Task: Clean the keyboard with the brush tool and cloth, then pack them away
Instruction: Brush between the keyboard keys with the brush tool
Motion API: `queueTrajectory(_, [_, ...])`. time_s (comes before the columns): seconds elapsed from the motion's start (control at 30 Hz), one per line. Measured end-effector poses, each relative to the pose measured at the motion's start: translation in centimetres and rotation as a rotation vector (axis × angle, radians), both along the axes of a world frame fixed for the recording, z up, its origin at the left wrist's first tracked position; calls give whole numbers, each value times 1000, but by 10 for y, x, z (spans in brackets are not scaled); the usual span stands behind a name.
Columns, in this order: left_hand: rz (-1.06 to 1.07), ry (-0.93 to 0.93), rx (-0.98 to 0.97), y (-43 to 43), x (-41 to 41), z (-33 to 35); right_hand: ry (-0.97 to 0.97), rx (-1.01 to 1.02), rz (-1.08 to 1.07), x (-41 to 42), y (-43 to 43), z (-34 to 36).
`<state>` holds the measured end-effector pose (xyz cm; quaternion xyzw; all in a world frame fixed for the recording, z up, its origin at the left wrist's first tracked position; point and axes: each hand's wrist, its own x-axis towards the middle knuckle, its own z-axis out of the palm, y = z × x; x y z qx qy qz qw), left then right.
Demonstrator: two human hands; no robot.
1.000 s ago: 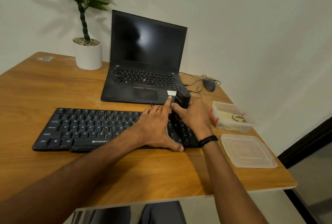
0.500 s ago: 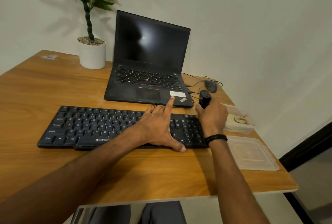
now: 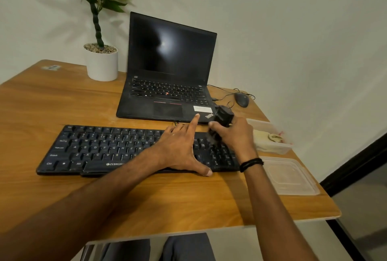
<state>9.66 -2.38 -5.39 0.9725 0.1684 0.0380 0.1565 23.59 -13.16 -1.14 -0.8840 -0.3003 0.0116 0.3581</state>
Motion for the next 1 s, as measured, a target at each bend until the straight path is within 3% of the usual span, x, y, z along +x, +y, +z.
queueTrajectory(0.1, [10,3,-9,1,-1,2,-143,0,-165,1,-3,-1])
queueTrajectory(0.23, [-6,18,-20,-3,0,3,-24,-48,19,-3,-8,-1])
queueTrajectory(0.33, [6,9,-21,0,0,5,-125,-1,-131,-7,-8,2])
queueTrajectory(0.5, [-4,19,-15,-2,0,3,-88,-86,12,-17,-8,1])
queueTrajectory(0.6, [5,12,-15,0,0,4,-181,-42,-169,-9,-8,3])
queueTrajectory(0.8, [-4,32,-15,-2,0,2,12,-62,20,-8,-14,2])
queueTrajectory(0.9, [13,13,-14,2,0,6,-152,-31,-173,-9,-10,4])
queueTrajectory(1.0, [6,32,-8,0,0,3,-122,-59,-40,-14,-11,0])
